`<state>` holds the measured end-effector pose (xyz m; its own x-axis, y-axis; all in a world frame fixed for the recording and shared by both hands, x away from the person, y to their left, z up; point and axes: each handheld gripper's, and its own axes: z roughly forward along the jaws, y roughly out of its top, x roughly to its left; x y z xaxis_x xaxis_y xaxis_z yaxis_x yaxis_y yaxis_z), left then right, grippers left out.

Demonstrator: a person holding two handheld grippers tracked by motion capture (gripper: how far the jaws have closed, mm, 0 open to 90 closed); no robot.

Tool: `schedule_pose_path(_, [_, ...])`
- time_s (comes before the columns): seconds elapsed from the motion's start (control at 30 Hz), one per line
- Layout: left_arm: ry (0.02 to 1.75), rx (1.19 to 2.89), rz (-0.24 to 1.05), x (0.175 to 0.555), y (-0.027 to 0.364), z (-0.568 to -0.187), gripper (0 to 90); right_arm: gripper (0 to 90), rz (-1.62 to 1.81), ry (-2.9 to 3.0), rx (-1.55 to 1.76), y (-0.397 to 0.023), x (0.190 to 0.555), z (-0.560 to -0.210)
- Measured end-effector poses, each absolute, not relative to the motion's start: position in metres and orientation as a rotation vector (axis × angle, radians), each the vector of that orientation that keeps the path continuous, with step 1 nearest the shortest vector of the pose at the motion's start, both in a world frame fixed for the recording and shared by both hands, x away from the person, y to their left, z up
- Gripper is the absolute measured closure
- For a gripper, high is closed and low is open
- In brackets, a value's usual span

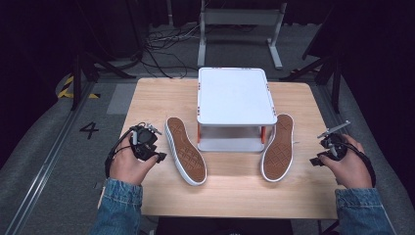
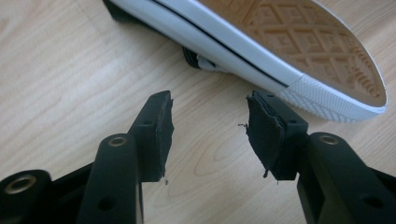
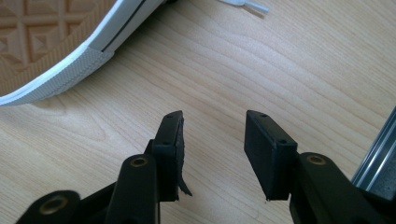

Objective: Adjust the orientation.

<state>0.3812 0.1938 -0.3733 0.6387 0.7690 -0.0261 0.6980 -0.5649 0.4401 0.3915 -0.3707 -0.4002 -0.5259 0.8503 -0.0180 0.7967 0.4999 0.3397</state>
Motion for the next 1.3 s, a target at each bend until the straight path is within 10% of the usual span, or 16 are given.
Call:
schedule_pose_path(0.63, [0.914,2.474,0.212,0.402,0.141,-0.362,59.4,58.1,0.459,2.546,1.438,-0.368,0.385,-0.411])
schedule_pose_path(1.3, [1.068,2.598,0.131,0.404,0.151,-0.38,68.3,58.2,0.448,2.553,1.416,-0.362,0.387,-0.41])
